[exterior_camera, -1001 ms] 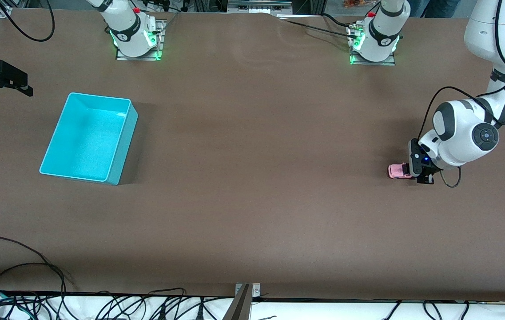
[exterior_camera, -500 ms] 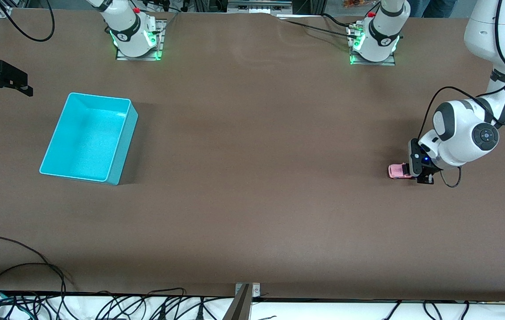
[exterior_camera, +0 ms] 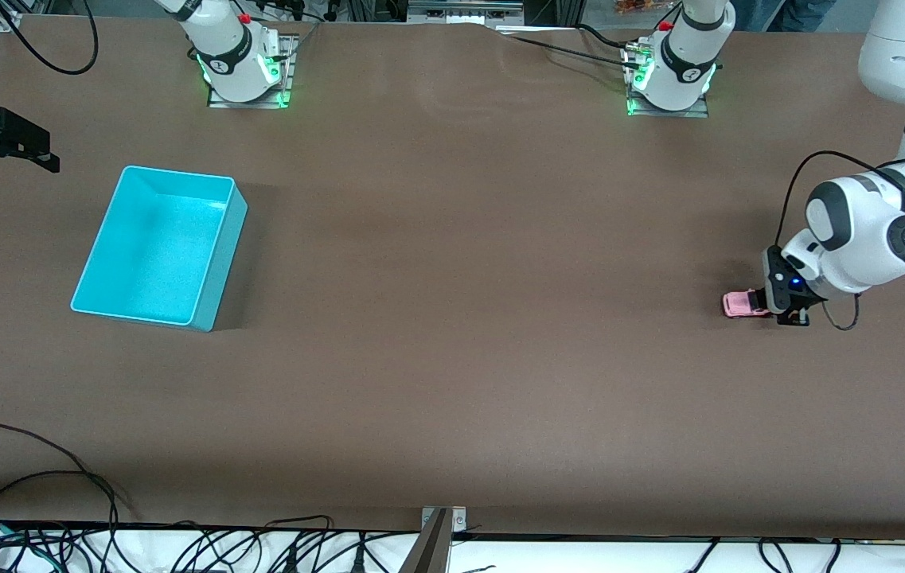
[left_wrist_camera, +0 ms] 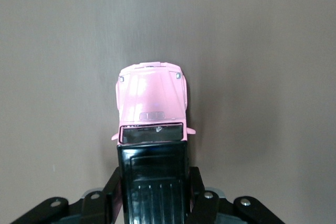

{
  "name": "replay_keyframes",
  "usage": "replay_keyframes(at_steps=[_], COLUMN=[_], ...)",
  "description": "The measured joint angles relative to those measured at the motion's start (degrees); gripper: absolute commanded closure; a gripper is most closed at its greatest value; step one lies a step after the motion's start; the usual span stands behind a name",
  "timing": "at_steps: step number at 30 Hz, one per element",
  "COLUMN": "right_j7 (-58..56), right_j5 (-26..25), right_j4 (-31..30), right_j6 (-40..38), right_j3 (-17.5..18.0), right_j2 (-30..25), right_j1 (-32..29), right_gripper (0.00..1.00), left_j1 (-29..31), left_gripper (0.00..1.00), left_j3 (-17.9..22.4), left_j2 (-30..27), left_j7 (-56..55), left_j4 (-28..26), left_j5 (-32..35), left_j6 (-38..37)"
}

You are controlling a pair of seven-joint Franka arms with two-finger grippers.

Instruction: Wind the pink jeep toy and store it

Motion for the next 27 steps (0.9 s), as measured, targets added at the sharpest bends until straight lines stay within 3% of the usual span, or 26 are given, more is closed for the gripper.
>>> replay_keyframes(at_steps=[10, 27], right_j7=[0.0, 0.0], right_j5=[0.0, 0.0], right_j4=[0.0, 0.0], right_j6=[0.0, -0.2], right_j3=[0.0, 0.0], right_j2=[0.0, 0.0], right_j1=[0.0, -0.1], right_gripper=[0.00, 0.00], left_j1=[6.2, 11.2], left_gripper=[1.00, 1.00], left_j3=[0.0, 0.0], left_j2=[2.2, 4.6], left_j7=[7.3, 14.8], left_j4=[3.8, 7.7], left_j5=[0.0, 0.0], left_j6=[-0.7, -0.7])
